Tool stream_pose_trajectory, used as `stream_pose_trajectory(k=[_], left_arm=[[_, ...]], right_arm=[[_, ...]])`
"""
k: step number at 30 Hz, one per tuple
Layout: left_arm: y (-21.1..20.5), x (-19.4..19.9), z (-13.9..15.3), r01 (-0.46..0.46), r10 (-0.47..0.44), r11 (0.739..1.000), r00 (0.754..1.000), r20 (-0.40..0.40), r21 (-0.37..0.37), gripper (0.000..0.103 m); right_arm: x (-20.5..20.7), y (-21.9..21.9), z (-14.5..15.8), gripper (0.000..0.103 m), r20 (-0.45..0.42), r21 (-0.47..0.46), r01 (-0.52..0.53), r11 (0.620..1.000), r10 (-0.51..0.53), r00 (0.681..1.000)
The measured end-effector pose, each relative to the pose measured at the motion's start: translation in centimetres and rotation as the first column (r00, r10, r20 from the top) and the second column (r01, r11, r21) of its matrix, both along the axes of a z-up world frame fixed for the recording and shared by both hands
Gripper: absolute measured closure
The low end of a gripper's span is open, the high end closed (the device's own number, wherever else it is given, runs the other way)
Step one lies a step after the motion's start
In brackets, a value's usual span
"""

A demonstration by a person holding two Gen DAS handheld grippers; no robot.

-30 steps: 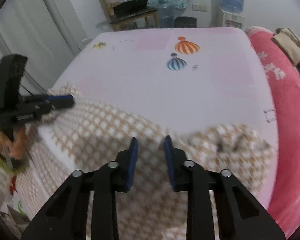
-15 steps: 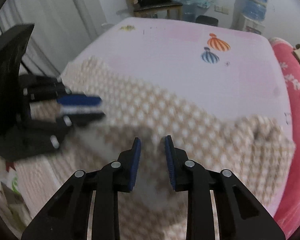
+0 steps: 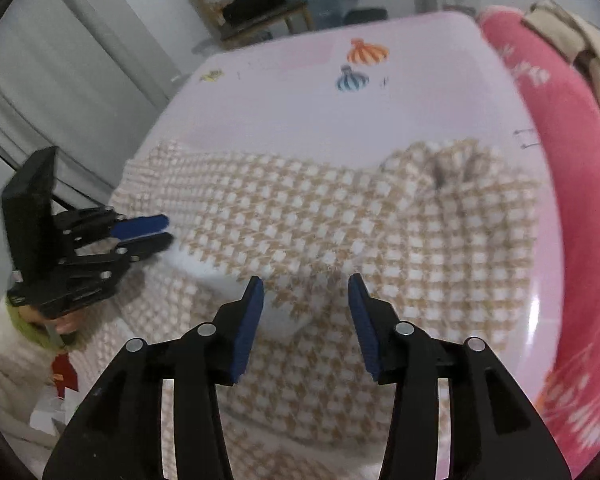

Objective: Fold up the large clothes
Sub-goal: 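Lift the collar edge with both tools and fold it over toward the hem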

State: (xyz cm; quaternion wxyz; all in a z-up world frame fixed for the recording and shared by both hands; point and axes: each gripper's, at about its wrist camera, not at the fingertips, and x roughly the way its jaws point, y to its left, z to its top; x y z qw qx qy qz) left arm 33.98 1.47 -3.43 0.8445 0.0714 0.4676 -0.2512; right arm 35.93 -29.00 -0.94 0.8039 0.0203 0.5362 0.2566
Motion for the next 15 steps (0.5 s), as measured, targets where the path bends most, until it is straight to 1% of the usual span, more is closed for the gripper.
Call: stream_pose_trajectory(k=[2, 3, 6, 8, 10, 11, 12, 14, 15], left_arm=[[0.3, 0.0, 0.0, -0.010, 0.010, 1.000, 1.000, -0.009, -0.024, 0.081], [0.5, 0.1, 0.0, -0.019, 0.018, 0.999, 1.000, -0.019, -0.042, 0.081], [0.6, 0.2, 0.0, -0.031, 0.029, 0.997, 0.999, -0.034, -0.067, 0.081], [0.6, 0.1, 0.0, -0.030, 0.028, 0.997, 0.999, -0.032, -0.070, 0.081], [0.6, 0.0, 0.0, -0.029, 0.028, 0.997, 0.999, -0.028, -0.069, 0.081], [0.6, 0.0, 0.0, -0.030, 0.027, 0.997, 0.999, -0.033, -0.076, 0.081], [0.7, 0.0, 0.1, -0.031, 0.028, 0.996, 0.999, -0.038, -0.081, 0.081], [0.9, -0.1, 0.6, -0.029, 0.025, 0.995, 0.999, -0.043, -0.093, 0.081], [1.1, -0.2, 1.0, -0.029, 0.025, 0.995, 0.999, -0.039, -0.100, 0.081]], right_arm=[[0.6, 0.6, -0.2, 0.093, 0.048, -0.065, -0.007, 0.998, 0.010, 0.999], [0.1, 0.8, 0.4, 0.094, 0.066, -0.073, -0.013, 0.997, 0.018, 0.998], [0.5, 0.6, 0.3, 0.095, 0.074, -0.076, -0.006, 0.997, 0.012, 0.997], [0.6, 0.5, -0.2, 0.094, 0.088, -0.097, -0.012, 0.995, 0.021, 0.996], [0.4, -0.1, -0.3, 0.093, 0.081, -0.100, -0.012, 0.995, 0.020, 0.997], [0.4, -0.1, -0.2, 0.087, 0.087, -0.121, -0.010, 0.993, 0.021, 0.996], [0.2, 0.1, -0.2, 0.076, 0.098, -0.143, -0.003, 0.990, 0.017, 0.995], [-0.1, 0.2, 0.1, 0.065, 0.124, -0.192, 0.024, 0.981, -0.001, 0.992], [-0.3, 0.4, 0.5, 0.064, 0.146, -0.209, 0.037, 0.977, -0.006, 0.989]])
